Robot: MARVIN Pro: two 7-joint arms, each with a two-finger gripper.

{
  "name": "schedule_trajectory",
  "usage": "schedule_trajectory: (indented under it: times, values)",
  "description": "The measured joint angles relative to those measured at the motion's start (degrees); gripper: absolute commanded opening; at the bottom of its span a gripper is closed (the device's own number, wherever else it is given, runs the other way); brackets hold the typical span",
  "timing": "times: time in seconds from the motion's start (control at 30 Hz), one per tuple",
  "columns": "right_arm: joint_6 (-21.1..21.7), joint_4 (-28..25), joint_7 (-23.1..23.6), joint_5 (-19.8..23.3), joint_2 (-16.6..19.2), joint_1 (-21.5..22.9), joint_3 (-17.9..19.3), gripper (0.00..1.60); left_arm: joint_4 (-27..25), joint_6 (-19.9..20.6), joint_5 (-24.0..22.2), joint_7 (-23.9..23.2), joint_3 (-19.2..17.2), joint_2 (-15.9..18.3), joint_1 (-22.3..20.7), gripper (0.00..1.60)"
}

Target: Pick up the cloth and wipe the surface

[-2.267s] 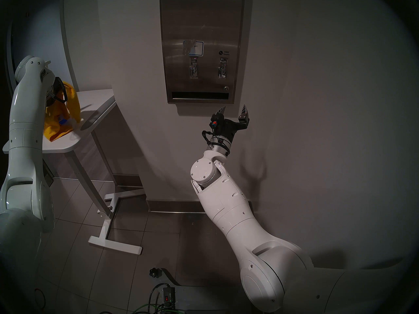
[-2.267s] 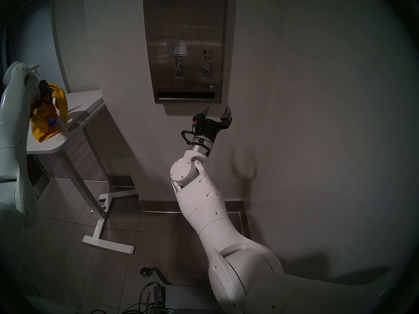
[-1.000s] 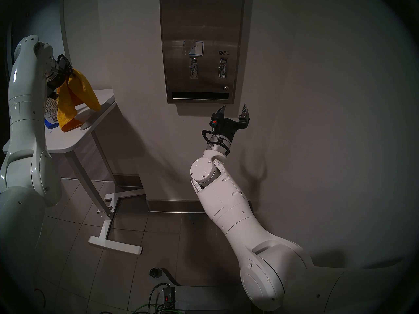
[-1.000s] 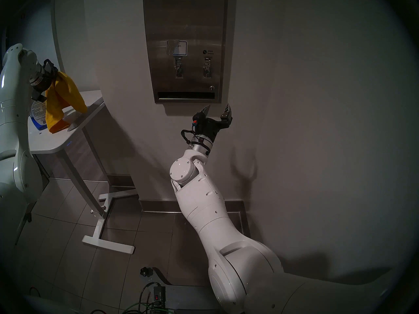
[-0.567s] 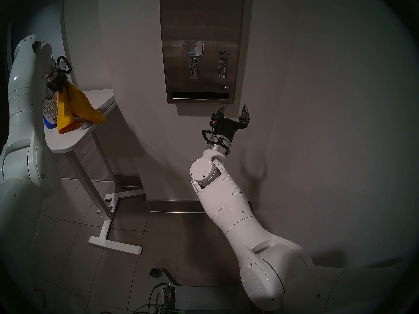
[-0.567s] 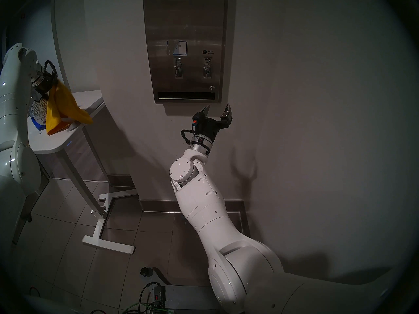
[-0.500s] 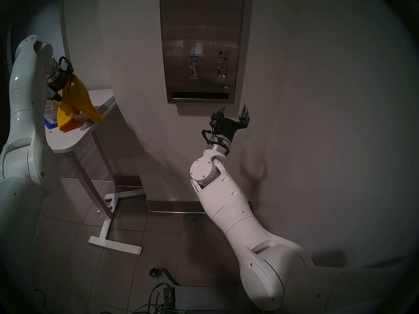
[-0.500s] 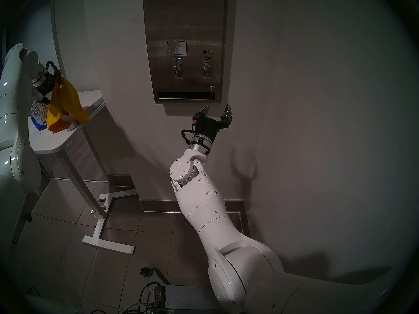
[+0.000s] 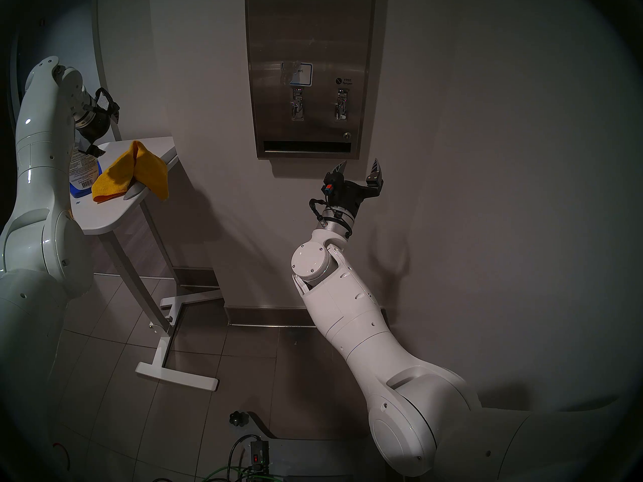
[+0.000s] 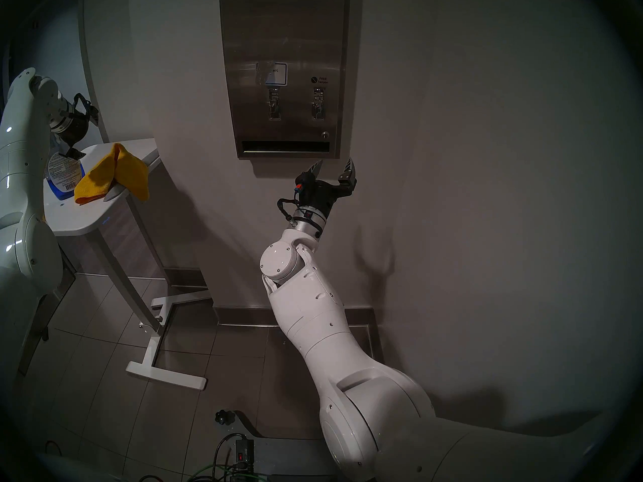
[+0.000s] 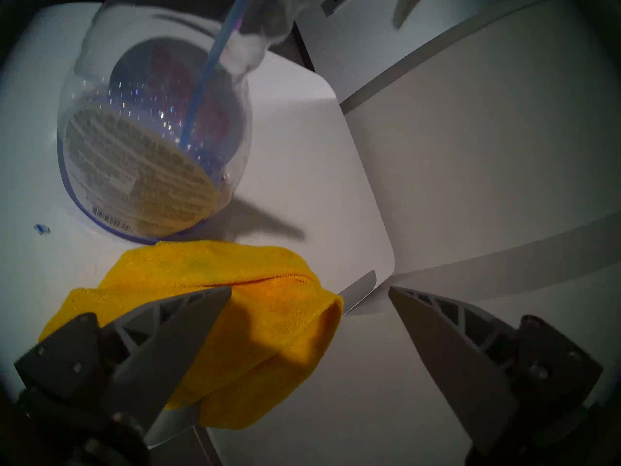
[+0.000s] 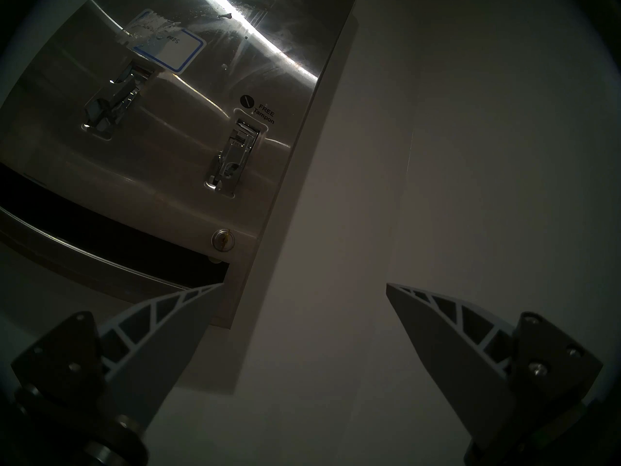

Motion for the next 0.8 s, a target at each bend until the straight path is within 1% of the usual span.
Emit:
schedule_trajectory:
  times: [0.2, 0.37, 0.47, 0.67, 0.8]
  values:
    - [0.0, 0.1, -0.1, 0.0, 0.0, 0.0, 0.0, 1.6, -4.1, 3.3, 5.1, -3.2, 4.9, 1.3, -1.2, 1.6]
    - [-0.1, 0.2, -0.1, 0.1, 0.0, 0.0, 0.0, 1.6, -7.9, 6.7, 7.3, -6.8, 9.4, 1.5, -1.5, 1.6]
    - [-0.1, 0.3, -0.2, 0.1, 0.0, 0.0, 0.0, 1.6, -10.1, 8.2, 7.8, -8.4, 11.2, 1.4, -1.2, 1.6]
    - [-0.1, 0.5, -0.2, 0.1, 0.0, 0.0, 0.0, 1.6, -14.7, 11.2, 8.0, -11.5, 14.1, 1.4, 1.9, 1.6]
    - [-0.1, 0.7, -0.2, 0.1, 0.0, 0.0, 0.0, 1.6, -18.1, 13.5, 7.9, -13.8, 16.4, 1.5, 5.8, 1.6]
